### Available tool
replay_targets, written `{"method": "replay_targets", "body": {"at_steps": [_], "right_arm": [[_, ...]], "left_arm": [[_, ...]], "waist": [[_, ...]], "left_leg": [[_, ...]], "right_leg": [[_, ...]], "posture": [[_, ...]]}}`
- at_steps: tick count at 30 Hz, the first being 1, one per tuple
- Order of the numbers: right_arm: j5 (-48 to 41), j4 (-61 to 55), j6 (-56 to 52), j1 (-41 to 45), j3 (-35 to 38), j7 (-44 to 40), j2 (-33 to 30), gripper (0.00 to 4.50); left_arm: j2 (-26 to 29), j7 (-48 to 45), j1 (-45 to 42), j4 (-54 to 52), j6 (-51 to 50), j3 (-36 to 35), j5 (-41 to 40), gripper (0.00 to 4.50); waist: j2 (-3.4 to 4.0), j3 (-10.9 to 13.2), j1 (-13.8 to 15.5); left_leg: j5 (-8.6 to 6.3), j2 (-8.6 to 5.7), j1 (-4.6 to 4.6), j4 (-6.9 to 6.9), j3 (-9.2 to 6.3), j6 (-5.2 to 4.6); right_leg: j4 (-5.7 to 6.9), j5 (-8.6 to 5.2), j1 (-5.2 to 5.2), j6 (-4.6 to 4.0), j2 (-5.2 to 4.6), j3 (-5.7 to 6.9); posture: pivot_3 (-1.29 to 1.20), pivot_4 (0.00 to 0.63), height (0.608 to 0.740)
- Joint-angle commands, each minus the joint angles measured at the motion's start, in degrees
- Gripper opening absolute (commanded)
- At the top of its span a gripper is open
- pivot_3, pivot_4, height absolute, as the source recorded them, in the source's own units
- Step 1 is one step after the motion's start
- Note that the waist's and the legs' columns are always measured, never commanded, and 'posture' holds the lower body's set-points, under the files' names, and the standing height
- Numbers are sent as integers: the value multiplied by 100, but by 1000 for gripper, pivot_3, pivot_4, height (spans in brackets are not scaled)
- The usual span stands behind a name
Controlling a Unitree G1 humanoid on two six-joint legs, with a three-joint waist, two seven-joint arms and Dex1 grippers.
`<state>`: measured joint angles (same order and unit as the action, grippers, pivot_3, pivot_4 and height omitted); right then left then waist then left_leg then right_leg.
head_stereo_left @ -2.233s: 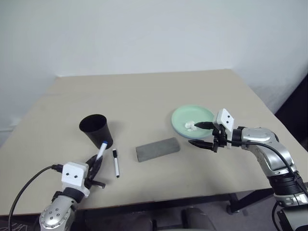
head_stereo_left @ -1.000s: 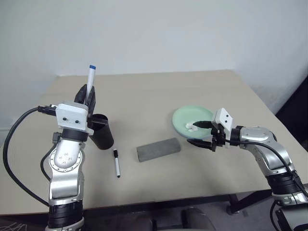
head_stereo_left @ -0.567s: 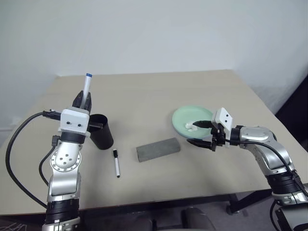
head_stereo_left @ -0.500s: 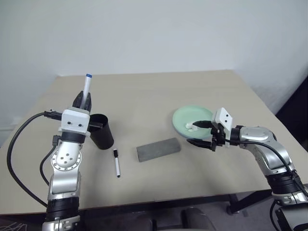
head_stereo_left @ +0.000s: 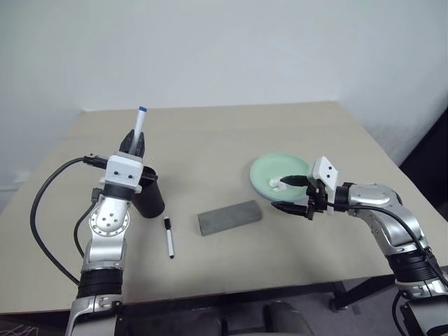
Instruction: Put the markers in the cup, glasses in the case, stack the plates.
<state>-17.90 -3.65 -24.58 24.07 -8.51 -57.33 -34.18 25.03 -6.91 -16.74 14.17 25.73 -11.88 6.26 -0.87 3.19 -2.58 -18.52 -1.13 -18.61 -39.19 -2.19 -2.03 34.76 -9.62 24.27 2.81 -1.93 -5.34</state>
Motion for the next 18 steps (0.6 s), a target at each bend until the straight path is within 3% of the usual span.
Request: {"method": "replay_targets", "body": {"at_steps": [1, 5, 18], "right_arm": [[-28, -196, 16, 72, 74, 28, 12, 3996], [-29, -195, 14, 73, 70, 26, 15, 3996], [-17, -170, 19, 105, 50, 23, 42, 3996]], "left_arm": [[96, 64, -199, 16, 193, -9, -5, 1491], [100, 65, -214, 84, 247, -16, -30, 2800], [-11, -127, -176, -736, -257, -28, -429, 2800]], "waist": [[0, 0, 1], [0, 0, 2], [-1, -1, 4]], "left_leg": [[0, 0, 0, 0, 0, 0], [0, 0, 0, -1, 0, 0], [0, 0, -1, -2, 0, 0]], "right_leg": [[0, 0, 0, 0, 0, 0], [0, 1, 0, 0, 0, 0], [1, 2, 0, 1, -1, 0]], "posture": [[0, 0, 740], [0, 0, 740], [0, 0, 740]]}}
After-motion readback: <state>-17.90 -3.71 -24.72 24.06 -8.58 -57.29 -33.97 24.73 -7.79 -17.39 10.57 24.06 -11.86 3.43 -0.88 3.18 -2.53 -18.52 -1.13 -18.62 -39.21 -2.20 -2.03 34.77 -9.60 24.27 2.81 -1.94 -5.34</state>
